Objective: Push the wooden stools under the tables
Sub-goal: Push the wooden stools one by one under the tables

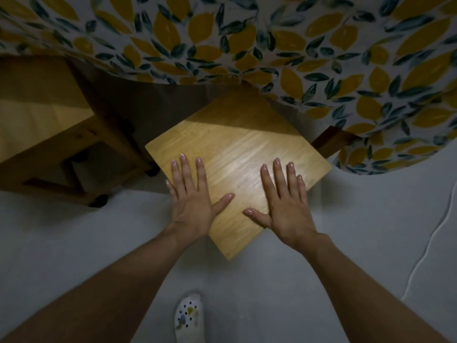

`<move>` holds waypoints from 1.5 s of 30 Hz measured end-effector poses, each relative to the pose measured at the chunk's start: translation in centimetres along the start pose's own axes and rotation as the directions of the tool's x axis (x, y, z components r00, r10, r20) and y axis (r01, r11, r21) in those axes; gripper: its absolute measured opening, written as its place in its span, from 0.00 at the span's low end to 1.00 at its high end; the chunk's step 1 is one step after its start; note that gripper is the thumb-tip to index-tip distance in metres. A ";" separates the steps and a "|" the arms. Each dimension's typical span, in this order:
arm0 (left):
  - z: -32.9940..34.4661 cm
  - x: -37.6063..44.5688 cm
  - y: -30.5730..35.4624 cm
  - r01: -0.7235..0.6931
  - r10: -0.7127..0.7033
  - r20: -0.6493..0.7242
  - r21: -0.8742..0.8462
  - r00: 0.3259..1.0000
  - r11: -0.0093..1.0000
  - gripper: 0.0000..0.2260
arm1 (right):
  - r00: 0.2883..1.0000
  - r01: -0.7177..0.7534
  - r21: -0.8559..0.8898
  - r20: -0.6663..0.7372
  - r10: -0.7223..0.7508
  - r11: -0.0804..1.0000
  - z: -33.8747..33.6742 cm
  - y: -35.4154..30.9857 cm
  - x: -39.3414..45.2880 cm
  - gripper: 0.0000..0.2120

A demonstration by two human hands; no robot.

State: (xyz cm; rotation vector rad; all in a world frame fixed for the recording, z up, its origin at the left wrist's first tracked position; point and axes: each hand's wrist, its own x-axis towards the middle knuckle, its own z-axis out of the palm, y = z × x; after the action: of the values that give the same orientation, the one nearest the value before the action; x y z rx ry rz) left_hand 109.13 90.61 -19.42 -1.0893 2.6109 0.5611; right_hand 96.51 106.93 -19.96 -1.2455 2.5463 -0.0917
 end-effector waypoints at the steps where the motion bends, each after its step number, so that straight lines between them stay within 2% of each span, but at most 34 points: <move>1: -0.5 1.3 0.2 -0.004 0.004 0.009 0.003 1.000 1.000 0.46 | 1.000 -0.002 0.000 -0.004 0.002 1.000 -0.4 0.2 1.2 0.47; 6: -3.2 6.9 0.9 -0.050 0.049 0.087 0.015 0.995 0.999 0.45 | 1.000 -0.014 -0.001 -0.007 0.014 1.000 -2.0 1.3 6.7 0.47; 12: -5.7 11.1 2.0 -0.065 0.054 0.312 0.026 0.949 0.998 0.45 | 1.000 -0.012 -0.016 0.005 0.012 1.000 -3.4 2.9 10.3 0.46; 21: -6.1 10.7 2.4 -0.069 0.069 0.295 -0.009 0.953 0.998 0.42 | 0.998 -0.017 -0.023 0.054 0.019 1.000 -4.0 3.1 10.5 0.47; 24: -6.1 10.8 2.2 -0.057 0.075 0.292 -0.068 0.954 0.996 0.36 | 0.997 -0.015 -0.009 0.075 0.016 1.000 -4.1 3.1 10.5 0.44; 28: -7.8 10.7 1.4 -0.062 0.134 0.406 -0.186 0.904 0.981 0.30 | 0.995 -0.018 0.013 0.103 0.017 1.000 -4.6 2.9 10.3 0.40; 31: -10.8 10.8 -1.1 -0.135 0.261 0.466 -0.286 0.845 0.949 0.28 | 0.987 -0.110 -0.005 0.121 0.110 0.994 -5.0 1.6 10.2 0.41; 34: -12.8 10.3 -7.0 -0.332 0.408 0.274 -0.284 0.871 0.899 0.26 | 0.950 -0.300 0.034 0.099 0.295 0.953 -5.6 -3.0 10.2 0.47; 36: -13.7 9.7 -12.3 -0.377 0.418 0.129 -0.255 0.899 0.890 0.26 | 0.935 -0.351 0.075 0.077 0.346 0.933 -5.6 -8.0 10.3 0.50; 39: -16.2 9.1 -22.1 -0.299 0.303 0.015 -0.115 0.953 0.947 0.26 | 0.980 -0.199 0.078 0.012 0.199 0.977 -4.3 -17.2 11.5 0.46; 42: -19.3 8.9 -33.7 -0.203 0.206 -0.114 0.035 0.972 0.978 0.28 | 0.995 -0.023 0.115 -0.095 0.034 0.993 -2.6 -28.1 14.0 0.45; 45: -22.0 10.0 -44.4 -0.062 0.064 -0.240 0.015 0.969 0.998 0.29 | 0.990 0.121 0.209 -0.092 -0.103 0.970 -0.2 -40.5 16.6 0.48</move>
State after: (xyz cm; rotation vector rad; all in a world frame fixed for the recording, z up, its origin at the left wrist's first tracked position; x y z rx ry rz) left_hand 132.49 46.03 -14.66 -1.1398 2.8613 0.4568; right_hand 117.66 68.84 -16.17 -1.3228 2.4520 -0.4376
